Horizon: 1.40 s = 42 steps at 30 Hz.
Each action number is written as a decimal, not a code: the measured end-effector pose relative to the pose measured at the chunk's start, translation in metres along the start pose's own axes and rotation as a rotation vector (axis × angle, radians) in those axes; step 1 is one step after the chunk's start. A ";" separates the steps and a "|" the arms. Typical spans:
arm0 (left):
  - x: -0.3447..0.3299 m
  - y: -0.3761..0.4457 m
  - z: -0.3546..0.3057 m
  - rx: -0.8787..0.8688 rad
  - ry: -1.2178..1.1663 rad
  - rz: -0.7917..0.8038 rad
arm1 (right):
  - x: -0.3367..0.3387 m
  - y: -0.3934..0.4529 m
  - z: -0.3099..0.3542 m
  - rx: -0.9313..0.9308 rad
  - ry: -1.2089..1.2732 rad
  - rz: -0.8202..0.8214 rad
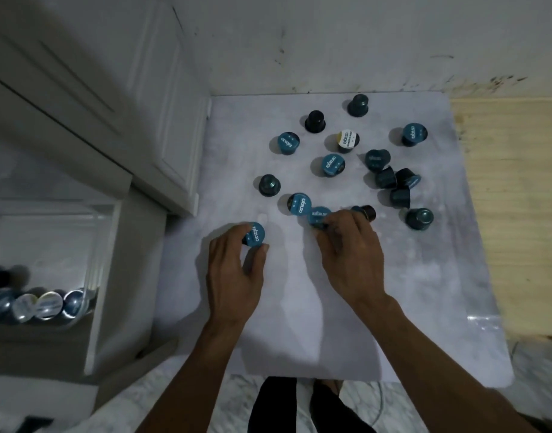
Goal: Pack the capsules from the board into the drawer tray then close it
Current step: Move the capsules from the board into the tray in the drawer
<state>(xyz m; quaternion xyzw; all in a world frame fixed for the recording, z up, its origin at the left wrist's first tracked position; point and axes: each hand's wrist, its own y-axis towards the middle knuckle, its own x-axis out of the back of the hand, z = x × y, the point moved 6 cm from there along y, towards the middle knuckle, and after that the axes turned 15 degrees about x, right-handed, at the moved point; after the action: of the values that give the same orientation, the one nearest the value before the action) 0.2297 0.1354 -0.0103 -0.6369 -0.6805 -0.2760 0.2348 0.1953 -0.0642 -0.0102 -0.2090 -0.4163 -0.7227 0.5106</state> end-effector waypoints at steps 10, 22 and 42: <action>-0.002 -0.003 0.006 -0.043 -0.078 -0.049 | -0.012 -0.001 -0.009 0.031 -0.042 -0.048; 0.003 -0.004 0.006 -0.024 -0.131 -0.087 | -0.008 -0.003 -0.006 0.080 -0.068 -0.160; 0.228 -0.036 -0.066 0.009 -0.196 -0.231 | 0.077 0.040 0.197 0.213 0.323 -0.131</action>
<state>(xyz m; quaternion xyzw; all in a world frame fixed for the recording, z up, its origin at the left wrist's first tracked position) 0.1736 0.2579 0.1887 -0.5771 -0.7702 -0.2346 0.1368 0.1772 0.0474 0.1722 -0.0078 -0.4157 -0.7303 0.5420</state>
